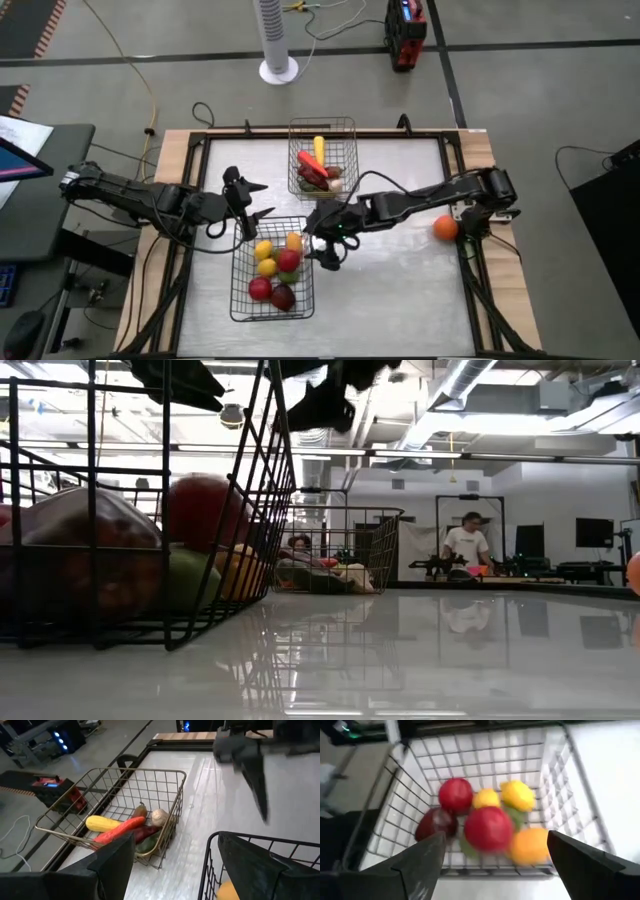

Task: Sort produce into baskets
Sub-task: Put the orange into the black wire basket

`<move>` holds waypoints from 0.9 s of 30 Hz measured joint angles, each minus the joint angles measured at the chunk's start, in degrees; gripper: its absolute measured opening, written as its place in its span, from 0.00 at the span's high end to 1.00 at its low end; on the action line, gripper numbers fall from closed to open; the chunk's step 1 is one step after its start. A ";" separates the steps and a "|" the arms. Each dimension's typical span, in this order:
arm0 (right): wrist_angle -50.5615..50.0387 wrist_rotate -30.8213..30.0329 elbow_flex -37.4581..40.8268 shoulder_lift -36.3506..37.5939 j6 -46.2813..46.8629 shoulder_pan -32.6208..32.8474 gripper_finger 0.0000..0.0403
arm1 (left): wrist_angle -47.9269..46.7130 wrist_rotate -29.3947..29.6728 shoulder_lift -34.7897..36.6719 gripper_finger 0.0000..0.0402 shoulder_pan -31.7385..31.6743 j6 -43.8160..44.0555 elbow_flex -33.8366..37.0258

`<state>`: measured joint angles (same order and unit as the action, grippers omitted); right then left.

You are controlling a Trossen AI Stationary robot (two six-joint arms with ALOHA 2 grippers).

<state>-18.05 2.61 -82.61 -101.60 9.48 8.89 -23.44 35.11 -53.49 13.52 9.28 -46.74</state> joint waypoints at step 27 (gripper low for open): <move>-72.36 -8.80 17.68 6.40 12.43 -9.20 0.11 | -4.72 -11.94 0.00 0.32 2.32 0.00 0.00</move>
<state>-90.41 -6.20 -64.93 -95.20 21.91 -0.31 -28.16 23.17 -53.49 15.84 9.27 -46.74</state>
